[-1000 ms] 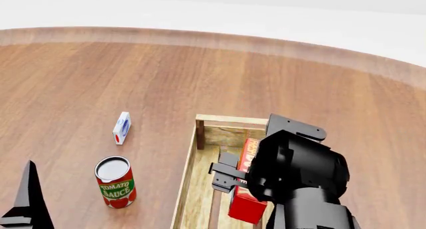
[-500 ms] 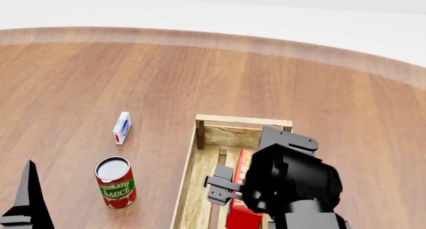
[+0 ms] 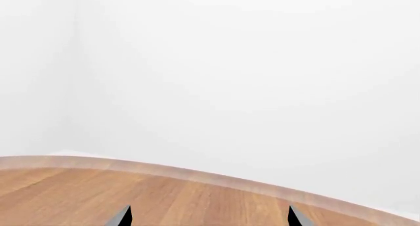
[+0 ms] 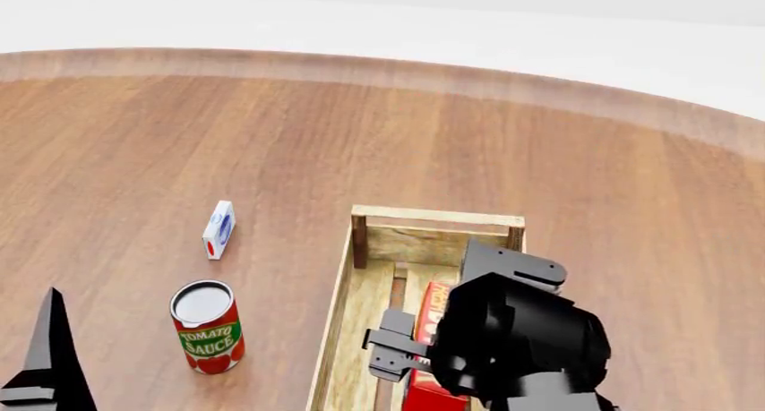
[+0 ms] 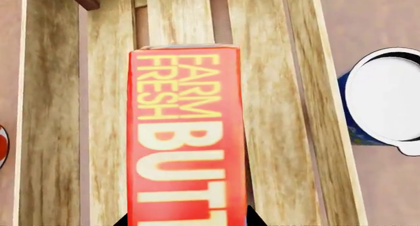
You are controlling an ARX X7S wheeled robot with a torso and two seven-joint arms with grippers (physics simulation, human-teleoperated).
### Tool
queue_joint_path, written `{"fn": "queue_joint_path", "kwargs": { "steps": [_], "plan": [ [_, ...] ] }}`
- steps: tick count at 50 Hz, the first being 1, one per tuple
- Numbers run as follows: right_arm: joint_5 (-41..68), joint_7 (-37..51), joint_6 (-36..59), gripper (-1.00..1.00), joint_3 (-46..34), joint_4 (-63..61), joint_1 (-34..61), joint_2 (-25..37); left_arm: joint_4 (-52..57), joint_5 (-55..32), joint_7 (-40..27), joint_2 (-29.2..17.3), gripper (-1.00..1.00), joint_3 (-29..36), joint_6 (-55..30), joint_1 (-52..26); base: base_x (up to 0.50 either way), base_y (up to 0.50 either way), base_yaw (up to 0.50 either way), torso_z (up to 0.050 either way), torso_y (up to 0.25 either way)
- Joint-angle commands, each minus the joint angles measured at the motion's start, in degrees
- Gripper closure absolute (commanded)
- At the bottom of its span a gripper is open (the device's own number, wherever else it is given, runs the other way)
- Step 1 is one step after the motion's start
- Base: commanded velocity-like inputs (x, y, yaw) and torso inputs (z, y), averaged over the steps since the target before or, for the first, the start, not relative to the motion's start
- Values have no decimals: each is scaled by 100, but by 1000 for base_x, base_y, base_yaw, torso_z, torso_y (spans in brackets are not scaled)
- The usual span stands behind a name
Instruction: Pick up the butter and put it in the tray.
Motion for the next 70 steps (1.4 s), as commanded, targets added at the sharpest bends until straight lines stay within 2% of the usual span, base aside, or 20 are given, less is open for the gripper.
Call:
{"fn": "queue_joint_path", "kwargs": {
  "steps": [1, 32, 33, 60, 64, 70],
  "plan": [
    [120, -72, -43, 100, -77, -2, 43, -5, -15, -16, -9, -11, -100, 7, 12, -7, 0, 0, 0, 0, 0],
    [154, -159, -74, 100, -150, -2, -12, -5, -30, -40, -46, -38, -100, 36, 44, -5, 0, 0, 0, 0, 1],
    [172, -176, -79, -100, -173, -2, -16, -5, -23, -46, -50, -41, -100, 36, 37, -7, 0, 0, 0, 10, 0],
    [201, -206, -72, -100, -206, -2, 13, -5, -67, -53, -50, -64, -100, 63, 104, -7, 0, 0, 0, 0, 0],
    [468, -270, -106, -100, -513, -3, 36, -5, -62, -48, -53, -66, -100, 75, 109, -2, 0, 0, 0, 0, 0],
    [1469, -264, -199, -100, -1584, -5, 155, -5, -41, -37, -66, -67, -100, 101, 106, 2, 0, 0, 0, 0, 0]
  ]
}}
